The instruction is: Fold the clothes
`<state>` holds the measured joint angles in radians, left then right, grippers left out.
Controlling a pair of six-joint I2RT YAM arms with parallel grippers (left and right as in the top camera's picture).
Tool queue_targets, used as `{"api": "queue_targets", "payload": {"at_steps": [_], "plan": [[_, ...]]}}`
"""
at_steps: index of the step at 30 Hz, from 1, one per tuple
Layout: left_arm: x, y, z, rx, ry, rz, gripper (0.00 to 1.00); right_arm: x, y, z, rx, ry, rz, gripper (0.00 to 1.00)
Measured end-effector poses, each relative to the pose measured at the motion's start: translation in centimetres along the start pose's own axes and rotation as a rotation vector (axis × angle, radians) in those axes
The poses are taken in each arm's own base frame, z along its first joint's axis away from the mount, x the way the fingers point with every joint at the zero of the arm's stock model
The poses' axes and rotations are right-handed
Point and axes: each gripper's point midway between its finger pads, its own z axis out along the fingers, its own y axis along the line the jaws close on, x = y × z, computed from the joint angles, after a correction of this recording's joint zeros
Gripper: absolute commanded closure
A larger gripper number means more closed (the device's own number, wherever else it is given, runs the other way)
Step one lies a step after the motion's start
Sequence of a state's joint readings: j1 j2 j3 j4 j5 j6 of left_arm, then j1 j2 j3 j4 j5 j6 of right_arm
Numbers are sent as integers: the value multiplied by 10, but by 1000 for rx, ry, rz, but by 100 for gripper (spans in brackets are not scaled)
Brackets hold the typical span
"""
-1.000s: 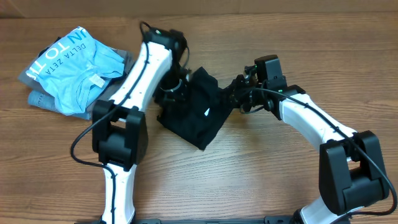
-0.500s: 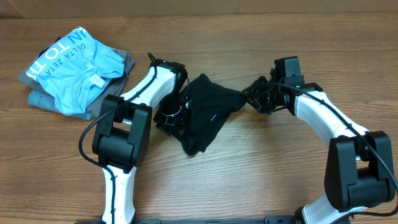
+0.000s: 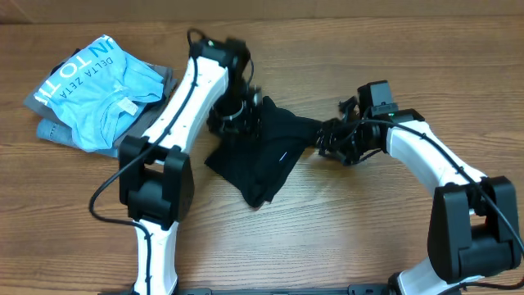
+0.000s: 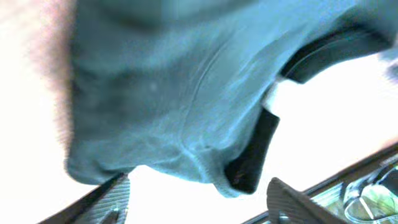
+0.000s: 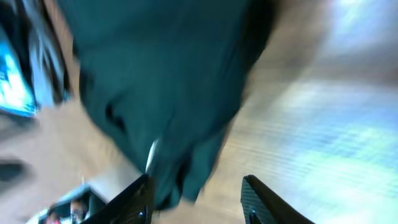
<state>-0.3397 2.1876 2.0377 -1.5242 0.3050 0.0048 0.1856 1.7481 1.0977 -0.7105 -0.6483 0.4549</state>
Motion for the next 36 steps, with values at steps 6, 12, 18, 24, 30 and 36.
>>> {"api": "queue_targets", "payload": {"at_steps": [6,12,18,24,30,36], "plan": [[-16,11,-37,-27,-128,-1,23,67,30,29,50,176,-84,51],[-17,43,-47,-29,-148,-76,23,103,54,63,129,180,-140,51],[-15,70,-55,-24,-165,-144,18,106,58,76,202,94,-129,70],[-14,74,-56,-23,-168,-149,18,92,42,76,280,22,-72,93],[-10,73,-55,-23,-148,-135,18,96,21,75,361,44,-26,96],[-2,75,-44,-15,-103,-134,20,82,-27,42,500,50,123,59]]}}
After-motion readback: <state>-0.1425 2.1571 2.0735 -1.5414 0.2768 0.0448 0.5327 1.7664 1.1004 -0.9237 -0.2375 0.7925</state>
